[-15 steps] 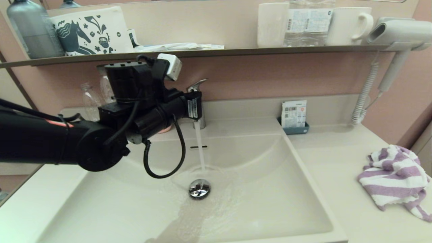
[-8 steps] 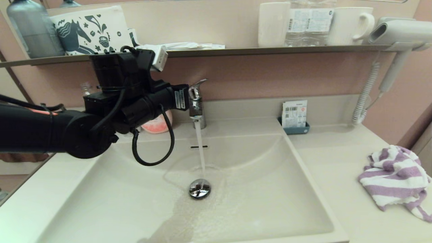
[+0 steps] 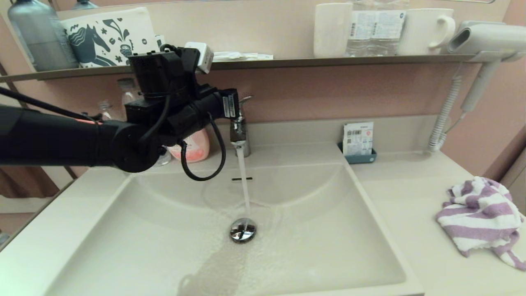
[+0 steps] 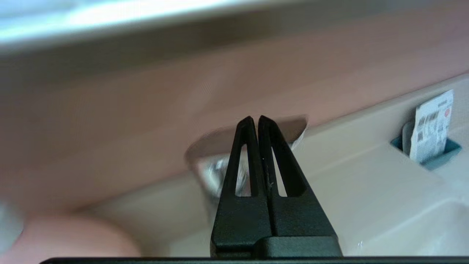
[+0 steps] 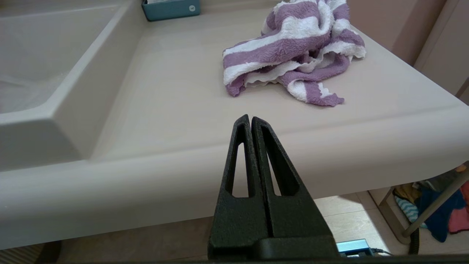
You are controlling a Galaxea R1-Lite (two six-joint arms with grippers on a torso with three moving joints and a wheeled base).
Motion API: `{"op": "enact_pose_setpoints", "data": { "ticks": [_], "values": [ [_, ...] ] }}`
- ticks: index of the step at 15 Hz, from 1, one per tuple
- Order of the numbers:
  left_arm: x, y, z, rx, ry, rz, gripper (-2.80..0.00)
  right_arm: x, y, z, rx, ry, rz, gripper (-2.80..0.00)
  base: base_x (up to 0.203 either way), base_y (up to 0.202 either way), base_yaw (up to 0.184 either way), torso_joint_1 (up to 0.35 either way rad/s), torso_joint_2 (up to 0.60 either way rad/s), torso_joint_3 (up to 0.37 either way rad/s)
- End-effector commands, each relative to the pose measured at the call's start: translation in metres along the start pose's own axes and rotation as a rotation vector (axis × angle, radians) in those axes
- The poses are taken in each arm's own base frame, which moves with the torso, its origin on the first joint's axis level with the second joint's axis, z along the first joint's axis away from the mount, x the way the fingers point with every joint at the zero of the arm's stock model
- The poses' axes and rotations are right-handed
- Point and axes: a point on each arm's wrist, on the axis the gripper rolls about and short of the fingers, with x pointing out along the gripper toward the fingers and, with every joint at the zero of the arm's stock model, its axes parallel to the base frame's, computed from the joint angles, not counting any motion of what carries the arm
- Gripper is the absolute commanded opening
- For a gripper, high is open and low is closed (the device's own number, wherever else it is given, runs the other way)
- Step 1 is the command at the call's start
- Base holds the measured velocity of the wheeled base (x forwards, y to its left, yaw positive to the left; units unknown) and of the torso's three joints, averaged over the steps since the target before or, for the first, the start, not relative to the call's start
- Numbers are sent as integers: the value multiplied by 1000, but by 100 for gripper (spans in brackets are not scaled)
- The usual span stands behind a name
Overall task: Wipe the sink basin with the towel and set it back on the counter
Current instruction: Turn off the faucet
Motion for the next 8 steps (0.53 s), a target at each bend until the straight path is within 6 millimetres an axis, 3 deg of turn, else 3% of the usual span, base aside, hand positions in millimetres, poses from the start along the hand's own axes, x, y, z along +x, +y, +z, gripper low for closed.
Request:
{"op": "enact_pose_setpoints", "data": {
  "ticks": [1, 4, 8],
  "values": [
    [16, -1, -6, 9, 2, 1, -280, 0, 0, 0, 1, -1, -1, -280, 0, 0, 0, 0, 0, 0],
    [24, -1, 6, 11, -1, -16, -280, 0, 0, 0, 1, -1, -1, -280, 0, 0, 0, 0, 0, 0],
    [28, -4, -3, 11, 31, -31, -280, 0, 0, 0, 1, -1, -1, -280, 0, 0, 0, 0, 0, 0]
  ]
}}
